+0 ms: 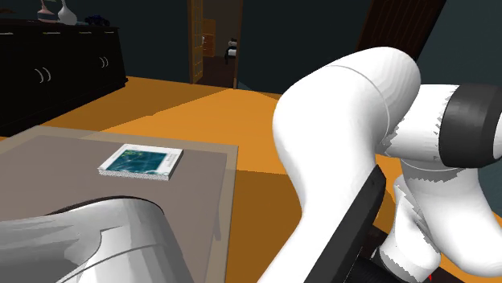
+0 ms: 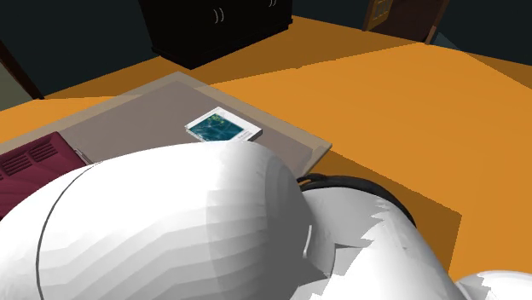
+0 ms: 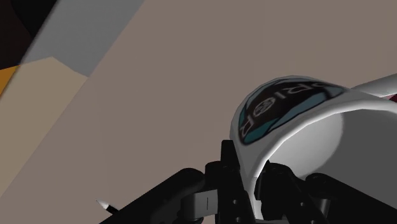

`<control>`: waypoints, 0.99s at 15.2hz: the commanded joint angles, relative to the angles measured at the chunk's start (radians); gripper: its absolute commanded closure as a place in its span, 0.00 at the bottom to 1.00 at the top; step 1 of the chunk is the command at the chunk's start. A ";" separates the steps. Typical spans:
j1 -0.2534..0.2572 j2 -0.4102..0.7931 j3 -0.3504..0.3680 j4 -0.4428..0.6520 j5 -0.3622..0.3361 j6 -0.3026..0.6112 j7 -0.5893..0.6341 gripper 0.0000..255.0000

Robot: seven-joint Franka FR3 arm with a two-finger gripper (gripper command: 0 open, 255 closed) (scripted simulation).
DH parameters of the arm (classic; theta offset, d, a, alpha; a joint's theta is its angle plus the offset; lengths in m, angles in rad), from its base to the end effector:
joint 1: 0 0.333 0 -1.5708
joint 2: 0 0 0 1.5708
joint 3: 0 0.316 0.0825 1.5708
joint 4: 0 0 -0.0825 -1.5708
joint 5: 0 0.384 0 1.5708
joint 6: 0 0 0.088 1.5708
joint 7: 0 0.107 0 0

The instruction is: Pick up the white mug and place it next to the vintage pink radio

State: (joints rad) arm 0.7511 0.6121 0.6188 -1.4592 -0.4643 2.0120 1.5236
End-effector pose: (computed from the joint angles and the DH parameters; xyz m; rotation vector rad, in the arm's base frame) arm 0.2463 0.6649 0.3793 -3.0878 0.0973 -0.1451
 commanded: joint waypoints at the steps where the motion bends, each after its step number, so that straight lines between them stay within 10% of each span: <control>1: 0.003 0.013 -0.006 -0.008 -0.009 0.020 0.005 1.00; 12: 0.005 0.034 -0.016 -0.031 -0.024 0.060 0.018 1.00; 13: 0.005 0.034 -0.016 -0.030 -0.024 0.060 0.018 0.00; 15: 0.005 0.034 -0.016 -0.030 -0.024 0.060 0.018 0.00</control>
State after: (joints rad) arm 0.7563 0.6457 0.6031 -1.4896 -0.4880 2.0719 1.5411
